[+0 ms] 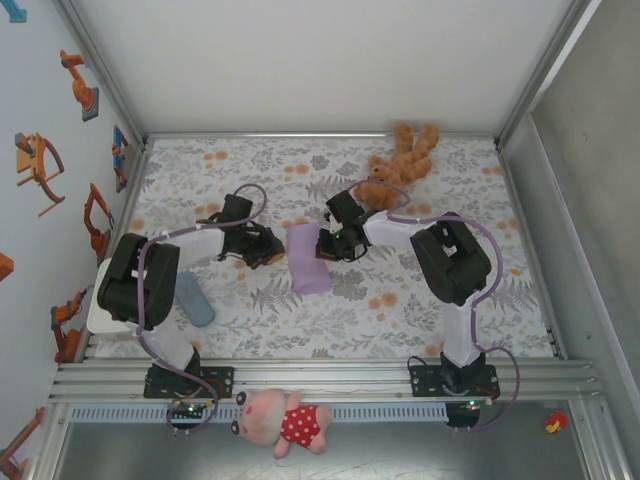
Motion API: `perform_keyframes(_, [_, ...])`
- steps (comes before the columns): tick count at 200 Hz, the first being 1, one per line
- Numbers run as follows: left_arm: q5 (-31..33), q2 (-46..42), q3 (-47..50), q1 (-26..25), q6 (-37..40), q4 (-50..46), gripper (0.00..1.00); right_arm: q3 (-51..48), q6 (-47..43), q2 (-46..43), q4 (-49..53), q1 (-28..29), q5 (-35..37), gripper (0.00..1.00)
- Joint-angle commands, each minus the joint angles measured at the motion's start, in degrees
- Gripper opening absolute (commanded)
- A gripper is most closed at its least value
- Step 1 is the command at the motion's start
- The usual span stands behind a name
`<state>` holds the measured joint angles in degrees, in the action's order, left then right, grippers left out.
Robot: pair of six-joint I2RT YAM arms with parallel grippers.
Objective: Fold a paper plane with a square sheet of paper (pick it up from the middle)
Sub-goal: First fold the square sheet of paper in half at the center of the table.
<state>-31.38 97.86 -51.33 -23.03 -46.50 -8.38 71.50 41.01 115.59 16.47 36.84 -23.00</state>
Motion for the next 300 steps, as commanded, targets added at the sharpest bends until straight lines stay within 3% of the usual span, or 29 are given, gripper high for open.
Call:
perform_keyframes(1, [-4.1, -0.3, -1.0, -1.4, -3.3, 8.3, 0.13, -3.5, -0.9, 5.6, 10.4, 0.5, 7.5, 0.0])
perform_keyframes(35, [-4.6, 7.7, -6.0, -3.9, -4.7, 9.4, 0.13, -3.6, -0.7, 5.7, 10.0, 0.4, 7.3, 0.0])
perform_keyframes(74, [-4.5, 12.7, -7.0, -2.8, -4.9, 10.7, 0.13, -4.3, -0.8, 5.7, 10.2, 0.4, 7.6, 0.0])
perform_keyframes(174, [-0.9, 12.5, -4.7, 9.7, 3.3, 8.8, 0.12, -5.4, -1.1, 5.8, 10.7, 0.4, 9.8, 0.0])
perform_keyframes(228, [-3.4, 2.9, -0.1, 3.2, -0.9, 16.6, 0.12, -5.2, -1.1, 5.8, 10.6, 0.4, 9.6, 0.0])
perform_keyframes(259, [-3.5, 7.4, -0.9, -1.7, -4.5, 20.9, 0.12, -5.3, -0.9, 6.2, 10.4, 0.4, 9.6, 0.0])
perform_keyframes(300, [-3.2, 14.1, -3.2, -1.7, -7.2, 23.8, 0.12, -5.8, -1.0, 6.0, 10.4, 0.4, 10.0, 0.0])
